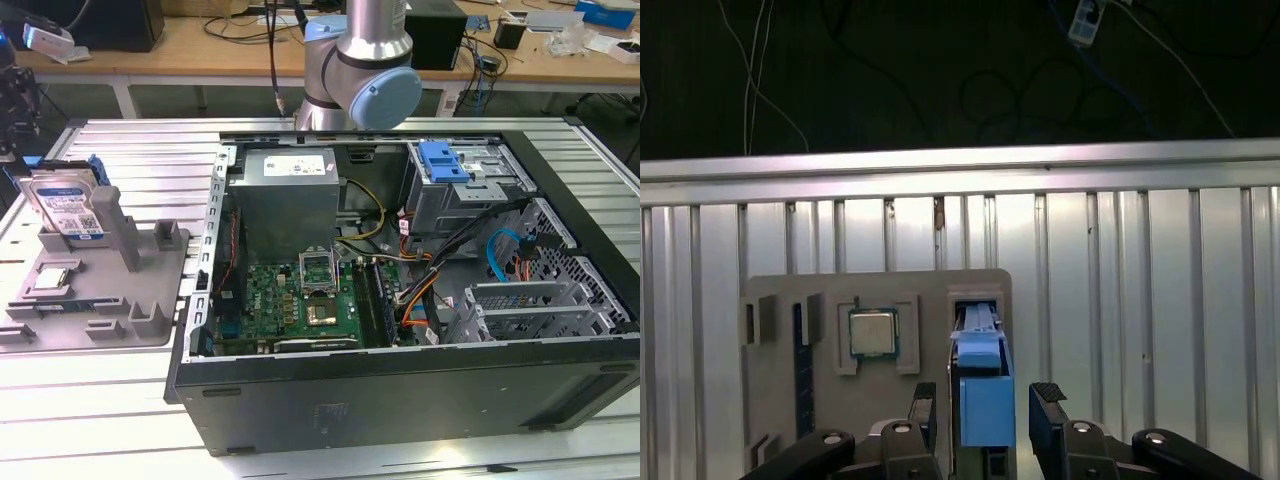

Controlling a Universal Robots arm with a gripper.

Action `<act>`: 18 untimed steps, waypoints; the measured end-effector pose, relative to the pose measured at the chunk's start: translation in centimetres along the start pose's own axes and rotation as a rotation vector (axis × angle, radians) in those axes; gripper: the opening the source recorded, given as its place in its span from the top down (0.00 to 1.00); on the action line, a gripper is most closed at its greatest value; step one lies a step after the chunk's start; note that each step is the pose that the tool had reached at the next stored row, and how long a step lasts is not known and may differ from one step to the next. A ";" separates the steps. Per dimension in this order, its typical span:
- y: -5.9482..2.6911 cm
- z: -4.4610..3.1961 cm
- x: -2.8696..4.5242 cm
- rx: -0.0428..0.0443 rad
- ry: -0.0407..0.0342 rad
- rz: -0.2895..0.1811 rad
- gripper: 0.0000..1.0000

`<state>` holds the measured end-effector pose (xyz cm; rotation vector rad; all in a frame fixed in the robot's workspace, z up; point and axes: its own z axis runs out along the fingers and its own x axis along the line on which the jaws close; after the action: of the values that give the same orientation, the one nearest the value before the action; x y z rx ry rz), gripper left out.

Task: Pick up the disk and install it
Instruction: 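Pick up the disk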

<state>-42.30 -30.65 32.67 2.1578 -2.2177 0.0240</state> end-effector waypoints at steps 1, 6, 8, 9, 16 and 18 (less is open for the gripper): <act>0.00 0.10 0.00 0.0001 0.0000 -0.001 0.50; 0.04 0.56 -0.02 0.0004 0.0001 -0.009 0.50; 0.12 0.71 -0.03 0.0003 0.0003 -0.011 0.50; 0.16 0.79 -0.03 0.0005 0.0003 -0.012 0.50; 0.16 1.21 -0.05 0.0008 0.0006 -0.023 0.50; 0.16 1.29 -0.05 0.0011 0.0006 -0.026 0.50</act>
<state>-42.49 -30.65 31.38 2.1863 -2.1899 0.0249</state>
